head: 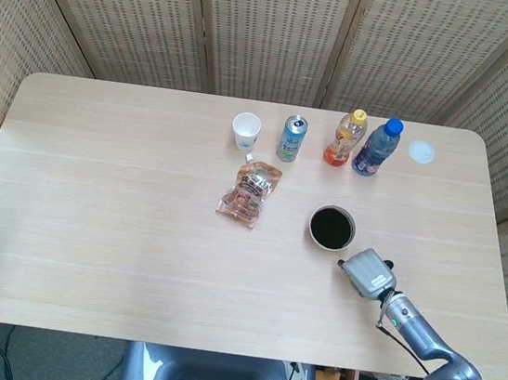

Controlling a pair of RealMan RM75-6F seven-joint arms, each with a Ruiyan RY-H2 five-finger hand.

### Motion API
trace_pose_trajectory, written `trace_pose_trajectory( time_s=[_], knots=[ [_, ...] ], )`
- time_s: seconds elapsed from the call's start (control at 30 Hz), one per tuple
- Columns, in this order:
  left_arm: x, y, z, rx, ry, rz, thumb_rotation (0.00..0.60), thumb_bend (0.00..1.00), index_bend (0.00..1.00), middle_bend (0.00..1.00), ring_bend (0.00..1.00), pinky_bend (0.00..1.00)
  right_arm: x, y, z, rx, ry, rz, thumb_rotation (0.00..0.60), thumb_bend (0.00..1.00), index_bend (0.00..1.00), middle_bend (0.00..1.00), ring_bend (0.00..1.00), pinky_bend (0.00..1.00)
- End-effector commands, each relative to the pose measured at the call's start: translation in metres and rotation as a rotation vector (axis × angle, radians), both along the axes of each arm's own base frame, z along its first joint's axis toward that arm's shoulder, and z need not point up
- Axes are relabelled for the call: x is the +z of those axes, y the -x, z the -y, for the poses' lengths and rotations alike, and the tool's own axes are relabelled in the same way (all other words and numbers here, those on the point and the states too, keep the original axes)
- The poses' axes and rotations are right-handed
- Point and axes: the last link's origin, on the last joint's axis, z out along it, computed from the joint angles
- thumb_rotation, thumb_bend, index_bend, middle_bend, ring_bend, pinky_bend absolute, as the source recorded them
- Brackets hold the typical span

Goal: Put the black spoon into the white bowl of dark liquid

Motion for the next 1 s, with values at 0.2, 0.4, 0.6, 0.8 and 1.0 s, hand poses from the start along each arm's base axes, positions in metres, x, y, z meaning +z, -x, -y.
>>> trace_pose_trajectory(
  time_s=[0.2, 0.4, 0.6, 0.8, 1.0],
  knots=[
    [0.0, -0.002, 0.0, -0.002, 0.005, -0.003, 0.6, 0.33, 0.0, 0.0, 0.0, 0.0, 0.0, 0.005, -0.001, 0.004, -0.001, -0.012, 0.6, 0.51, 0.53, 0.77, 0.85, 0.94],
    [0.0, -0.005, -0.001, -0.008, 0.003, -0.006, 0.6, 0.33, 0.0, 0.0, 0.0, 0.0, 0.001, 0.009, -0.002, 0.001, 0.005, -0.011, 0.6, 0.51, 0.53, 0.77, 0.85, 0.94],
    [-0.001, -0.007, -0.001, -0.01, 0.005, -0.007, 0.6, 0.33, 0.0, 0.0, 0.0, 0.0, 0.002, 0.013, -0.002, -0.003, 0.006, -0.018, 0.6, 0.51, 0.53, 0.77, 0.85, 0.94],
    [0.0, -0.007, 0.0, -0.007, 0.002, -0.009, 0.6, 0.33, 0.0, 0.0, 0.0, 0.0, 0.0, 0.015, -0.004, 0.003, 0.005, -0.024, 0.6, 0.51, 0.53, 0.77, 0.85, 0.94],
    [0.0, -0.006, 0.0, -0.004, 0.001, -0.008, 0.6, 0.33, 0.0, 0.0, 0.0, 0.0, -0.003, 0.016, -0.004, 0.008, 0.005, -0.036, 0.6, 0.51, 0.54, 0.77, 0.85, 0.94]
  ],
)
